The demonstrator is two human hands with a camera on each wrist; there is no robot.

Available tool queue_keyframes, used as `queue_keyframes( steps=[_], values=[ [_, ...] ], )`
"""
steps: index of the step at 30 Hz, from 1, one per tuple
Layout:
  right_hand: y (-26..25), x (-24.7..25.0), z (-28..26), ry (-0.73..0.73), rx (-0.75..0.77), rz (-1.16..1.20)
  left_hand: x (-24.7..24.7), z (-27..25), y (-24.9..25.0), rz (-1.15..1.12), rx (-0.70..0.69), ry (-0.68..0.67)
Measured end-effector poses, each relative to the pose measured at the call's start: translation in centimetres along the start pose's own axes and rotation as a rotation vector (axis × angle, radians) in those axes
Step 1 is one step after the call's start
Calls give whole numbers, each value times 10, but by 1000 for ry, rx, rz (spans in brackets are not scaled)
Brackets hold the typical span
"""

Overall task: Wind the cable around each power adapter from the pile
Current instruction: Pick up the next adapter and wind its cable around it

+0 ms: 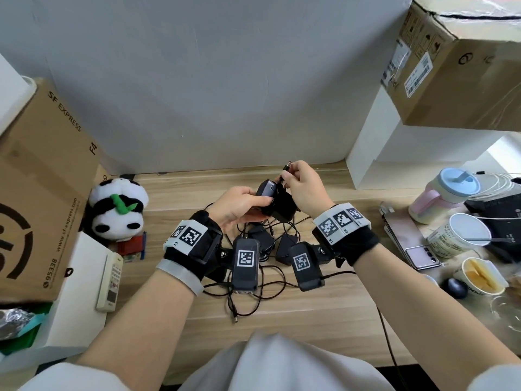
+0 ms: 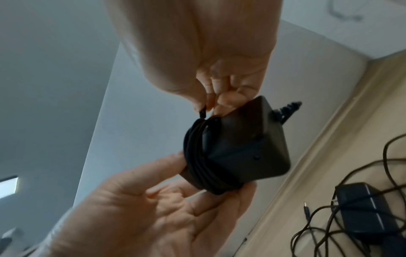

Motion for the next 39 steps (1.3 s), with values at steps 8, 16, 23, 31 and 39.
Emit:
queue_keyframes(
  steps=[8, 16, 23, 31, 39],
  values=[
    [21, 18, -5, -226, -91, 89, -3, -8, -16, -29, 77, -79],
    [63, 29, -45, -246, -254, 228, -39, -7, -32, -157, 261, -196],
    [121, 61, -92, -63, -440, 374, -101, -2, -63, 47, 328, -398],
    [198, 116, -180, 317, -683, 679, -200, -18, -111, 351, 283, -710],
    [270, 161, -275, 393, -797, 715, -291, -50, -153, 429, 356, -814]
  ],
)
Point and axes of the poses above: each hand's wrist, its own z-axis towards the middle knuckle, its own x-axis out of the back of the hand, y = z × x, the point moved 4 cm from there along z, towards the middle knuckle, and after that the axes turned 7 degrees about -x, right-handed, at the moved point
